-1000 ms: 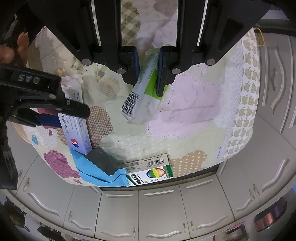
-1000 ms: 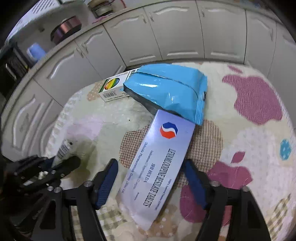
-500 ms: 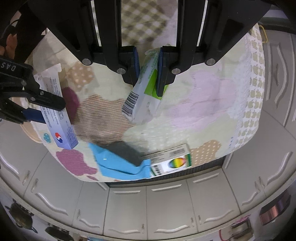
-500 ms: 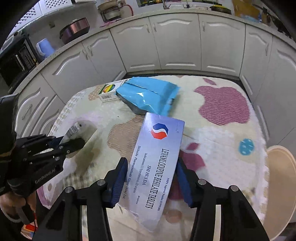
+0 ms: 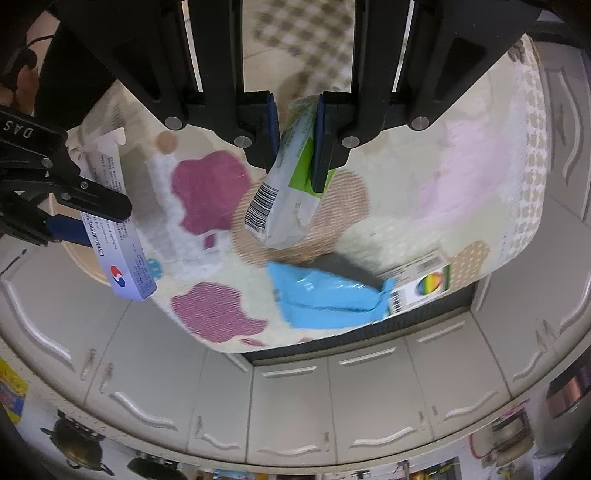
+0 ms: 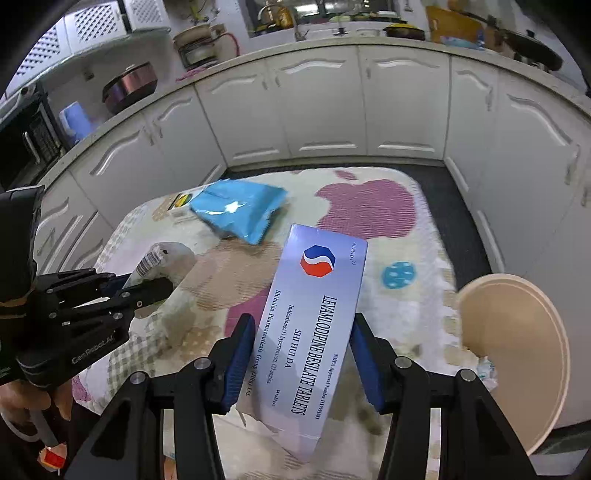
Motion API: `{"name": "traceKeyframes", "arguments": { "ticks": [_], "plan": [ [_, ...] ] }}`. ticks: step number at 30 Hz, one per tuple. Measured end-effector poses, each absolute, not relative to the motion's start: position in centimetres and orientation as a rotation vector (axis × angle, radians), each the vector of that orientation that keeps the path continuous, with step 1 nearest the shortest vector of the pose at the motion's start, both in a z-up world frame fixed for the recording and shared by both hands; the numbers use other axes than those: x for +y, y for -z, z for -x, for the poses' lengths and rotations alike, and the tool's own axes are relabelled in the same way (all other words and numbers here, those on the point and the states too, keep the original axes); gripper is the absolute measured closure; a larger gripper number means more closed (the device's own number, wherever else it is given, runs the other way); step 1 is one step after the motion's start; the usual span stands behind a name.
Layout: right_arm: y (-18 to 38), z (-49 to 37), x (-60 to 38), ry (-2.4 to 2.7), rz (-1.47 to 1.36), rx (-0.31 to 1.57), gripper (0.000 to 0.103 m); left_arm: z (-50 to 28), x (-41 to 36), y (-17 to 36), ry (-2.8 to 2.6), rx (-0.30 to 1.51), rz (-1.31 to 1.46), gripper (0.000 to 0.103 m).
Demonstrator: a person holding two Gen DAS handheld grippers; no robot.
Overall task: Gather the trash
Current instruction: 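Carry the white packet and medicine box over the beige bin with both grippers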
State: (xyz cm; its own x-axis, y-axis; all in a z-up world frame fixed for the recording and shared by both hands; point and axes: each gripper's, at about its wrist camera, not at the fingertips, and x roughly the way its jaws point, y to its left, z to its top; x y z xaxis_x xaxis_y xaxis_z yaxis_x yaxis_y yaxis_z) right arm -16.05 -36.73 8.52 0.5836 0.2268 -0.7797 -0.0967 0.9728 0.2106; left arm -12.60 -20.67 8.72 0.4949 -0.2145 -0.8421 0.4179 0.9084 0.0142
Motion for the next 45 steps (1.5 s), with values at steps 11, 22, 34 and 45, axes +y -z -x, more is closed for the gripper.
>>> {"name": "traceKeyframes", "arguments": {
  "ticks": [11, 22, 34, 45],
  "plan": [
    [-9.6, 18.3, -41.9, -0.096, -0.176, 0.894, 0.052, 13.4, -26.2, -10.3, 0.518, 0.968, -0.201, 0.090],
    [-9.5, 21.2, -48.3, 0.031, -0.219, 0.886, 0.053, 13.8, -32.7, -10.7, 0.656, 0.985, -0.184, 0.090],
    [-7.7, 23.4, -55.2, 0.167, -0.287, 0.907, 0.053, 14.5, -40.6, -9.9, 0.759, 0.995, -0.238, 0.090],
    [-4.9, 23.5, -58.4, 0.223, -0.338, 0.948, 0.053, 14.3, -45.5, -7.6, 0.818, 1.042, -0.249, 0.090]
  ]
}}
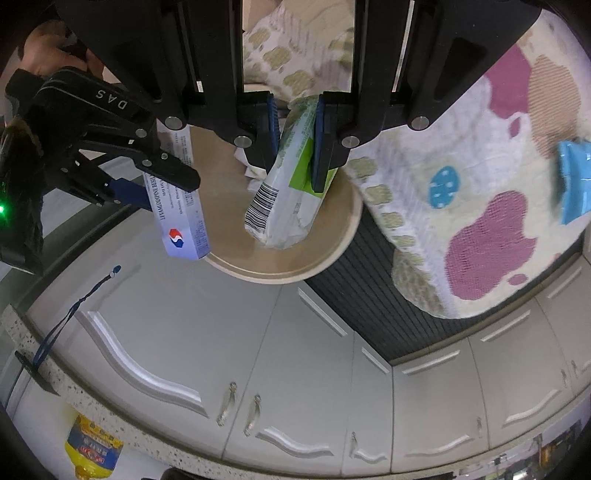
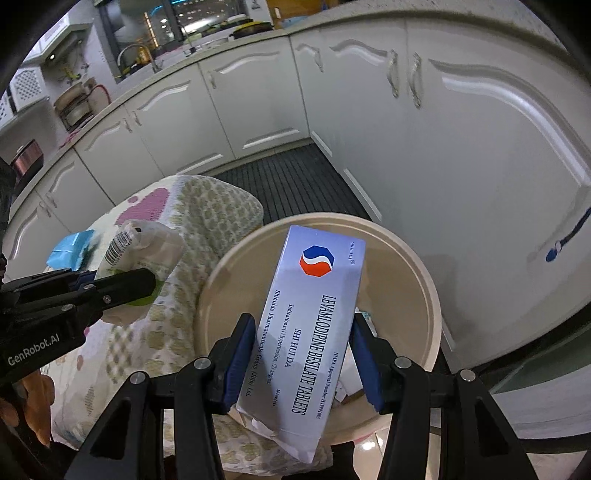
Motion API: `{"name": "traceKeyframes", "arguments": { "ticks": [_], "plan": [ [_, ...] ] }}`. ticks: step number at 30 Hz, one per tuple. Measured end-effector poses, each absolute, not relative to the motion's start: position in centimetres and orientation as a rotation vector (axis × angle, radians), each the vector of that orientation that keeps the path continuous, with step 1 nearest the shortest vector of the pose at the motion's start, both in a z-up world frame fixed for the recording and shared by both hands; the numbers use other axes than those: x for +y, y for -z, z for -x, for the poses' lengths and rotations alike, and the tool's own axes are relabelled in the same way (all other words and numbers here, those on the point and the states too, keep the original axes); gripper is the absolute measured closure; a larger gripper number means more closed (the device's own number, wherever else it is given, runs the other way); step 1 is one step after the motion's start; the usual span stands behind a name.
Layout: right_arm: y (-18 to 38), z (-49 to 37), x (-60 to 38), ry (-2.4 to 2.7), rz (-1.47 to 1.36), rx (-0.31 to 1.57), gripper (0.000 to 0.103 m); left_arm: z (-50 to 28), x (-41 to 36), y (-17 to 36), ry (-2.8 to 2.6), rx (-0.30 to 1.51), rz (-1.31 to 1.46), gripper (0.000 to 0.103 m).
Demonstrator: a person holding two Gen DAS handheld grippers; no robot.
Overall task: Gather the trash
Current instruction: 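Carry the white packet and medicine box over the beige bin with both grippers, then open both grippers over the bin to drop the packet and box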
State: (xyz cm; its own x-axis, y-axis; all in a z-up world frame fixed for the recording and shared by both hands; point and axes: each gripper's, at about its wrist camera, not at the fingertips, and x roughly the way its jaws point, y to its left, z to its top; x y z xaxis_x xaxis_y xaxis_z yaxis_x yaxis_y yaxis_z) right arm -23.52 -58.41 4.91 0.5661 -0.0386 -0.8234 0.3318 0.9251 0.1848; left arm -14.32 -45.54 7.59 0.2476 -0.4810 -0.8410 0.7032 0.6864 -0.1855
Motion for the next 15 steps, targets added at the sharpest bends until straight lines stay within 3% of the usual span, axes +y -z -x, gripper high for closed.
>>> {"name": "traceKeyframes", "arguments": {
  "ticks": [15],
  "plan": [
    [-0.2, 22.4, -60.9, 0.257, -0.437, 1.015, 0.053, 13.4, -48.5, -3.4, 0.843, 1.143, -0.224, 0.090]
  ]
}}
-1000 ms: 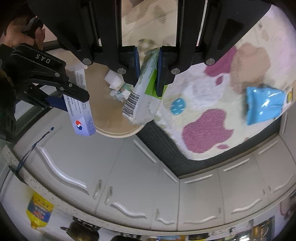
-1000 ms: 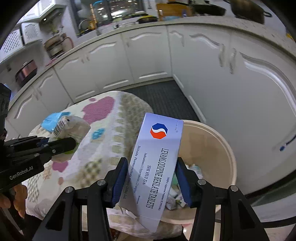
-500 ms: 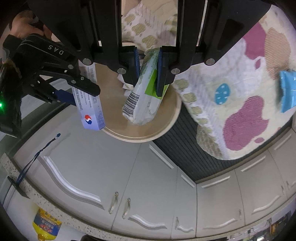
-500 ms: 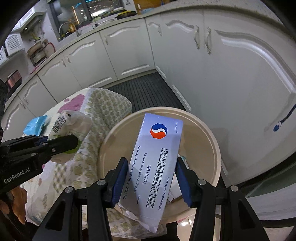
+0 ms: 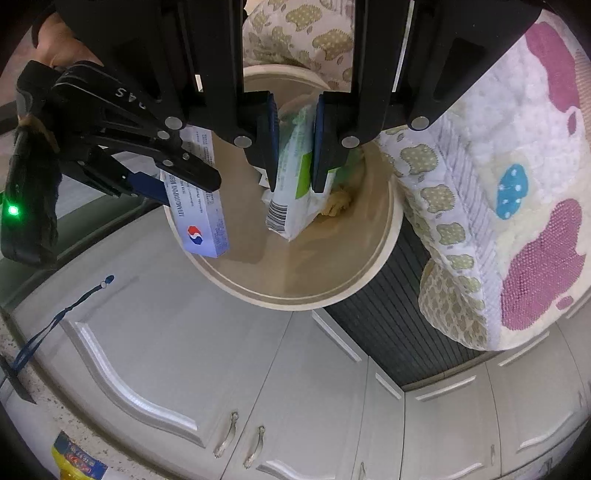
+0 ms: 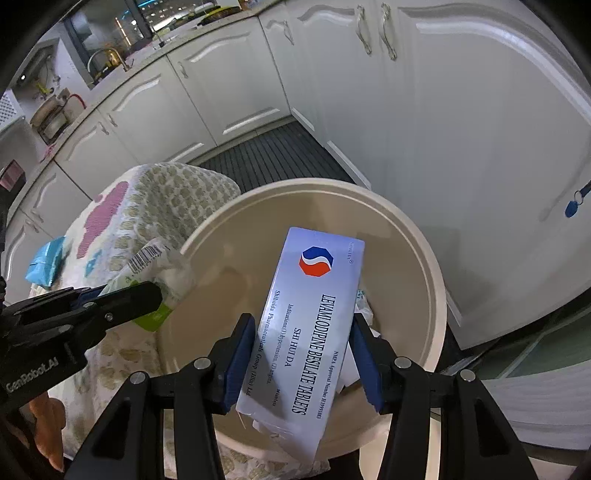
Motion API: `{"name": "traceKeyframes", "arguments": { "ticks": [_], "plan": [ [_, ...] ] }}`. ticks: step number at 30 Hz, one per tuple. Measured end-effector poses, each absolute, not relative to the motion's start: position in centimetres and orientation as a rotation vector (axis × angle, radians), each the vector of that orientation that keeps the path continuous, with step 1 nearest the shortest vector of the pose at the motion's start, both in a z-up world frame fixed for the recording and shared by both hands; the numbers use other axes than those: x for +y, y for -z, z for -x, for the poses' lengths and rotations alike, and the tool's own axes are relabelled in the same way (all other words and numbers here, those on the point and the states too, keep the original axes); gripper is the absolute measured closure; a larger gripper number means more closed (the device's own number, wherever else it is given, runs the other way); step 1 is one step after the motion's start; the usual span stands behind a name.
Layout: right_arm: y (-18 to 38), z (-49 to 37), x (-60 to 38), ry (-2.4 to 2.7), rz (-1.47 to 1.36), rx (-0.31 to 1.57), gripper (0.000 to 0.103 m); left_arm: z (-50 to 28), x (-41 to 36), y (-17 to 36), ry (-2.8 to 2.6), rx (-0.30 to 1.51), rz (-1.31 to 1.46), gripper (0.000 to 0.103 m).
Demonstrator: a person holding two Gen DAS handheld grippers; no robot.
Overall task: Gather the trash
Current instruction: 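Open both grippers over the bin to drop the packet and box, then move both grippers back from the bin to the table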
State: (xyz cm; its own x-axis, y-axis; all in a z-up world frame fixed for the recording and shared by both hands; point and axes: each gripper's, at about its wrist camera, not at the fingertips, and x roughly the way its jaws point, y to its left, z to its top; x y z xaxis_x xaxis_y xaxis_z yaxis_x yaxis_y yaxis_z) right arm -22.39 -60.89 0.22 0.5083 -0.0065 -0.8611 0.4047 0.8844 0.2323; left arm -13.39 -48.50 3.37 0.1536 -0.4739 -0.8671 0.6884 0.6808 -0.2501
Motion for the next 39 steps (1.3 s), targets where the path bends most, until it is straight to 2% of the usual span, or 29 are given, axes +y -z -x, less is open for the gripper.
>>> {"name": "traceKeyframes", "arguments": {
  "ticks": [4, 7, 11, 12, 32, 39],
  "plan": [
    [0.8, 21.8, -61.1, 0.258, -0.440, 1.019, 0.052, 13.2, -48.5, -2.8, 0.848, 1.162, -0.209, 0.090],
    [1.4, 21.7, -61.3, 0.283, -0.448, 1.042, 0.044, 12.9, -48.3, -2.7, 0.855, 1.177, -0.197, 0.089],
    [1.9, 21.9, -61.4, 0.296, -0.462, 1.048, 0.044, 12.6, -47.8, -2.5, 0.851, 1.193, -0.175, 0.070],
    [1.9, 21.9, -61.3, 0.294, -0.466, 1.052, 0.044, 12.6, -47.6, -2.5, 0.849, 1.193, -0.169, 0.068],
    [0.1, 21.9, -59.5, 0.263, -0.431, 1.030, 0.044, 13.5, -44.9, -4.7, 0.792, 1.110, -0.190, 0.067],
    [-1.8, 20.7, -57.0, 0.193, -0.396, 1.003, 0.042, 13.1, -41.2, -6.3, 0.768, 1.074, -0.172, 0.067]
  ]
}}
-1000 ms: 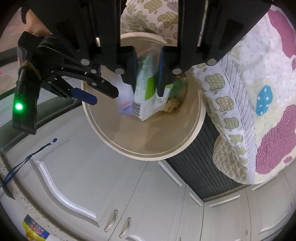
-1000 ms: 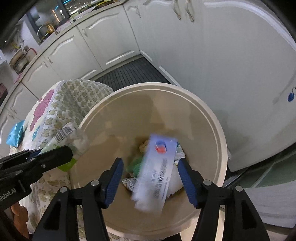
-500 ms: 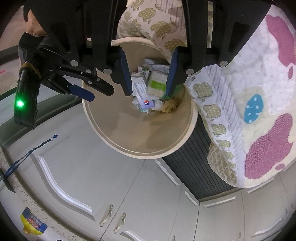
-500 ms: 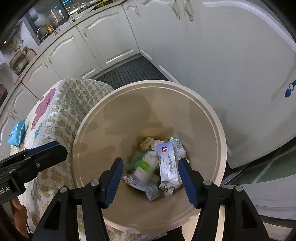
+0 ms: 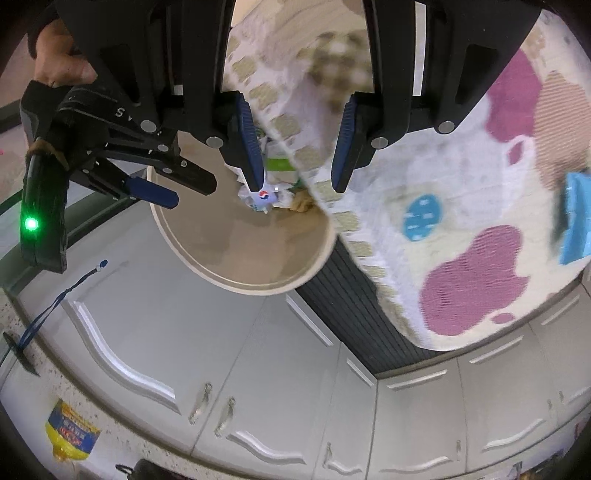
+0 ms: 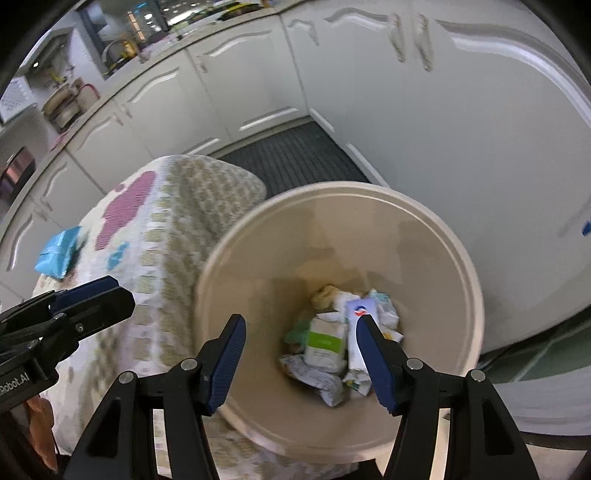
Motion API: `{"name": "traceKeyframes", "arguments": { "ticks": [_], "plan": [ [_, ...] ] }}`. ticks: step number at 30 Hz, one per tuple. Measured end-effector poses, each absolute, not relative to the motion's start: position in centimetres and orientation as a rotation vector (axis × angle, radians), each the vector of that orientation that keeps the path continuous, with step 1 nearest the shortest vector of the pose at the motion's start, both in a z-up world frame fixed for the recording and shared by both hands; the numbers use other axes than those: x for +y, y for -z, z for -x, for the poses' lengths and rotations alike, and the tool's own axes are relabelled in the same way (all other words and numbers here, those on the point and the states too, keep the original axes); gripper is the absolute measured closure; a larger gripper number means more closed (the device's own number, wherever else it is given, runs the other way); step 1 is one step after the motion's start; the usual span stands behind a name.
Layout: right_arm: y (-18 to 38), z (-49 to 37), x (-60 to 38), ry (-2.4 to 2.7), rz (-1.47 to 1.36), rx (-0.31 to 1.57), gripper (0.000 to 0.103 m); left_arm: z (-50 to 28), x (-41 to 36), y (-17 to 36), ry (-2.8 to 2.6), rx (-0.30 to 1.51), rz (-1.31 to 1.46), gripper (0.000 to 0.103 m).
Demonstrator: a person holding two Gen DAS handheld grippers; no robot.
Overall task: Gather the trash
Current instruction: 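Move both grippers back from the bin to the table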
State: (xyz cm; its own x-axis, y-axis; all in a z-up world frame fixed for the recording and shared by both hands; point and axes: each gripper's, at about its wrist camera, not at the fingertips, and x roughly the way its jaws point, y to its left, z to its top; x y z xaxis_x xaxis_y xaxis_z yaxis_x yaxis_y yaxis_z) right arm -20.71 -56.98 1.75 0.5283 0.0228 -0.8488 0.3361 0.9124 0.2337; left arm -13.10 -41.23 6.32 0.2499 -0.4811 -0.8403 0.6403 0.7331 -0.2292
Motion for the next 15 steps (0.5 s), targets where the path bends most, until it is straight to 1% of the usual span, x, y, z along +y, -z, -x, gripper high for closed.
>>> {"name": "traceKeyframes", "arguments": {
  "ticks": [2, 4, 5, 6, 15],
  "plan": [
    [-2.4, 20.2, -55.9, 0.168, -0.377, 0.993, 0.039, 12.8, -39.8, -6.9, 0.758, 1.065, -0.163, 0.067],
    [-3.2, 19.5, -54.5, 0.132, -0.351, 0.986, 0.039, 12.3, -37.8, -7.4, 0.744, 1.063, -0.137, 0.062],
    [-3.5, 19.2, -53.9, 0.115, -0.341, 0.982, 0.039, 12.1, -36.8, -7.6, 0.737, 1.060, -0.118, 0.054],
    [-3.9, 18.7, -53.1, 0.090, -0.329, 0.976, 0.039, 11.8, -35.5, -7.9, 0.727, 1.055, -0.099, 0.049],
    [-6.0, 14.9, -46.2, -0.110, -0.250, 0.959, 0.037, 9.3, -24.8, -10.4, 0.596, 1.033, -0.056, 0.048]
  ]
}}
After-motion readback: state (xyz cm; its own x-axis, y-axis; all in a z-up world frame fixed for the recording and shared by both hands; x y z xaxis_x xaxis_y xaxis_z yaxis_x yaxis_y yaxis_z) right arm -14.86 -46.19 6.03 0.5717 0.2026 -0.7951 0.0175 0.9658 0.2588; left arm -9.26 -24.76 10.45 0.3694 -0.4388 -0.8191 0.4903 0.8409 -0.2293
